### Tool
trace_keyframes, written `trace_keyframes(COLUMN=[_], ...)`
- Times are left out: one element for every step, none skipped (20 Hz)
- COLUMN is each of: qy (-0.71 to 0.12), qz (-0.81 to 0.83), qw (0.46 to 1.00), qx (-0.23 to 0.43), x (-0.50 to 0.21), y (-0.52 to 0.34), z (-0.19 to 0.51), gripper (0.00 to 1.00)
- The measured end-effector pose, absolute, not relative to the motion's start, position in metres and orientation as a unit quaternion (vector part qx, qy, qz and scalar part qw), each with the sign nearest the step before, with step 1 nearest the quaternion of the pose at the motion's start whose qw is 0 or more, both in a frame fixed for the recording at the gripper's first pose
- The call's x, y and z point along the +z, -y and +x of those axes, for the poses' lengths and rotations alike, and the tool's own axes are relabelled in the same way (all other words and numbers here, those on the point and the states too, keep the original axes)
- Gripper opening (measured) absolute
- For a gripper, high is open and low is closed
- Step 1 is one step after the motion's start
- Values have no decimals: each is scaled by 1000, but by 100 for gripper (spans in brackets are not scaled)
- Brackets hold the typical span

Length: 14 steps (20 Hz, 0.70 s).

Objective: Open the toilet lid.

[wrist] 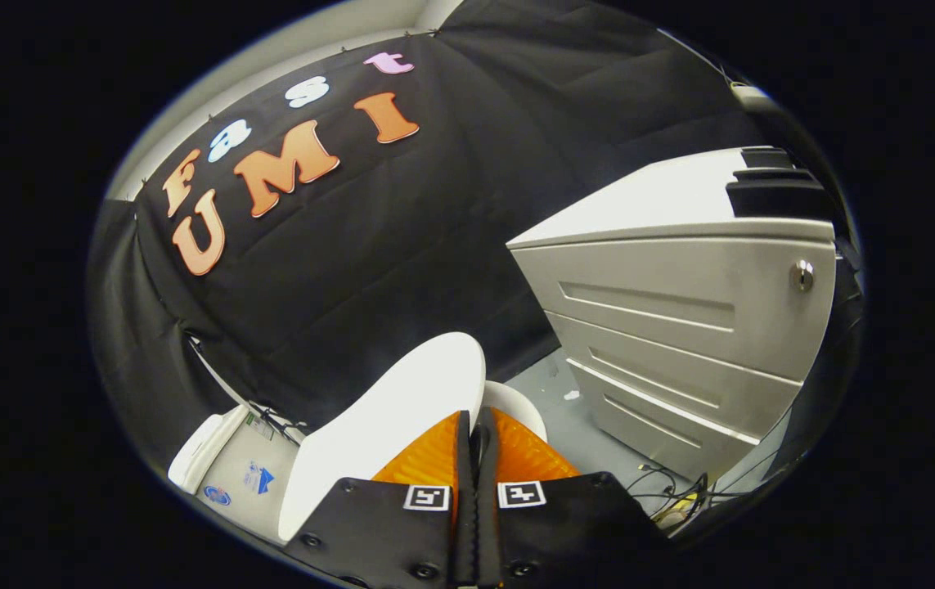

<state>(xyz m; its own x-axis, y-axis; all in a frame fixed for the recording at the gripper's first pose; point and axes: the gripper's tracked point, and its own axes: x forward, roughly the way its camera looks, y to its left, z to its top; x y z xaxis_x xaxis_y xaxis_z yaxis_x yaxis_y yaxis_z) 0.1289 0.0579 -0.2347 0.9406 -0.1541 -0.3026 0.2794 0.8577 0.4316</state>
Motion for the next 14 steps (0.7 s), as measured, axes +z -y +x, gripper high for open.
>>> trace_keyframes(qy=[-125, -120, -110, -106, -104, -103, -100, -99, -97, -95, -92, -92, -94, -94], qz=[232, 219, 205, 195, 186, 179, 175, 168, 159, 150, 142, 137, 138, 137], qw=[959, 963, 968, 971, 973, 975, 976, 978, 980, 982, 983, 984, 983, 983], qx=[-108, -101, -96, -92, -87, -83, -80, -76, -71, -67, -66, -69, -73, -75], x=[-227, -220, -211, -203, -196, -189, -182, -176, -170, -164, -159, -155, -153, -150], y=[-61, -65, -66, -70, -73, -78, -81, -86, -90, -94, -97, -99, -101, -103], z=[131, 133, 138, 140, 140, 141, 141, 141, 142, 142, 143, 144, 144, 144], gripper=[8, 8, 8, 8, 8, 8, 8, 8, 8, 8, 8, 8, 8, 8])
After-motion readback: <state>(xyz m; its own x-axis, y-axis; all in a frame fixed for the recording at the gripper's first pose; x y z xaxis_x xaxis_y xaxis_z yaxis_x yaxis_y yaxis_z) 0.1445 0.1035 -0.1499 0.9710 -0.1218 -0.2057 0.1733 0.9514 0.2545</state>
